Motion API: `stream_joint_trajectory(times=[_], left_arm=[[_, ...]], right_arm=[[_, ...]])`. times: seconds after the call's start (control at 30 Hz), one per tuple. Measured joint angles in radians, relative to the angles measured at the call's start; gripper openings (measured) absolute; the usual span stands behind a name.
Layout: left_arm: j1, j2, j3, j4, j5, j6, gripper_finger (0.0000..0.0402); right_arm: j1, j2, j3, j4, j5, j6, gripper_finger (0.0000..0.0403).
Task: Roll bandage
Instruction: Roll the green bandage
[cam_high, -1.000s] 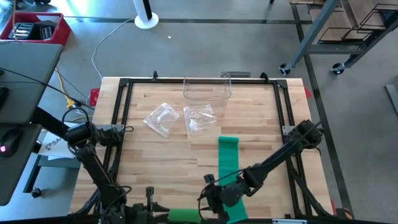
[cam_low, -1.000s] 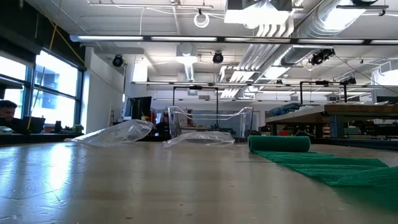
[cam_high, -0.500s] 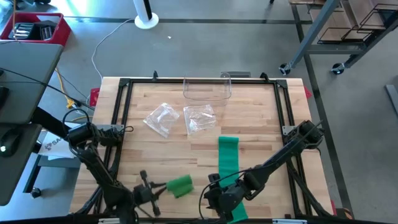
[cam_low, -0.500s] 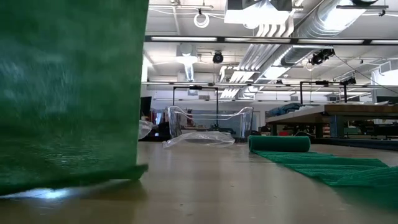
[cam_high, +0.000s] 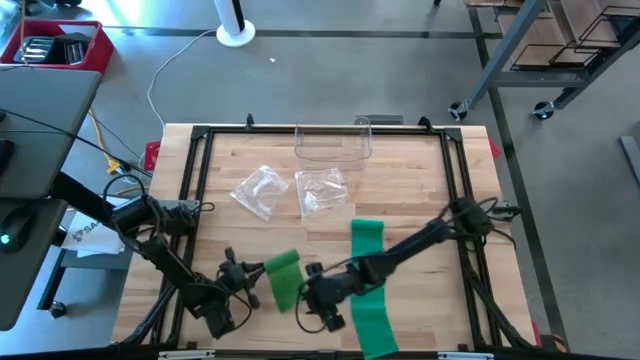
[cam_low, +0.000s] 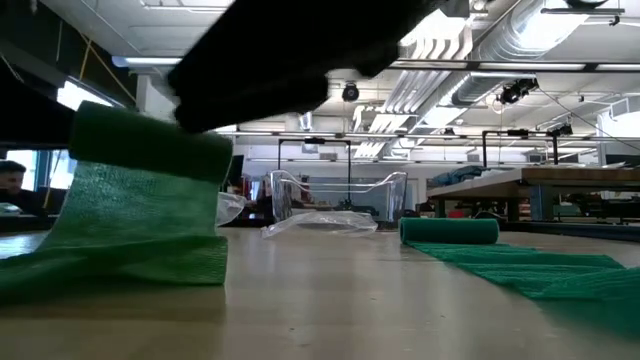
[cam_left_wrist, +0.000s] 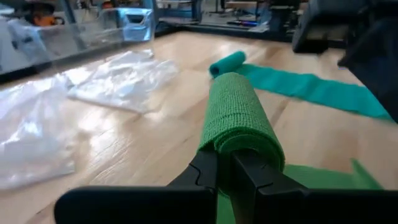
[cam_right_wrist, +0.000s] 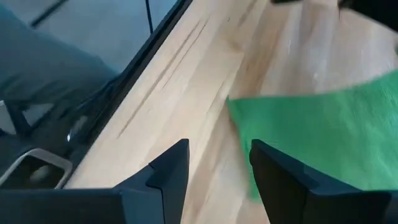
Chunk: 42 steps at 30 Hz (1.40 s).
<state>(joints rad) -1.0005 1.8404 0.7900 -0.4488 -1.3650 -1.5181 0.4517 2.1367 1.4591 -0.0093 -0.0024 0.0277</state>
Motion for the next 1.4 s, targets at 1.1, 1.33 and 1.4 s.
stream_joint_trajectory(times=[1.1, 1.33, 1.4], left_arm=[[0.019, 0.0, -0.023, 0.007, 0.025, -0.051, 0.001], [-0.004, 0.0, 0.021, 0.021, 0.028, 0.02, 0.001], [-0.011, 0.0, 0.04, 0.058, 0.042, 0.084, 0.001]], right_arm=[[0.108, 0.16, 0.439, -0.455, 0.119, -0.054, 0.0001], [0.179, 0.16, 0.63, -0.596, 0.273, -0.072, 0.0001], [0.191, 0.16, 0.683, -0.654, 0.323, -0.08, 0.0001]])
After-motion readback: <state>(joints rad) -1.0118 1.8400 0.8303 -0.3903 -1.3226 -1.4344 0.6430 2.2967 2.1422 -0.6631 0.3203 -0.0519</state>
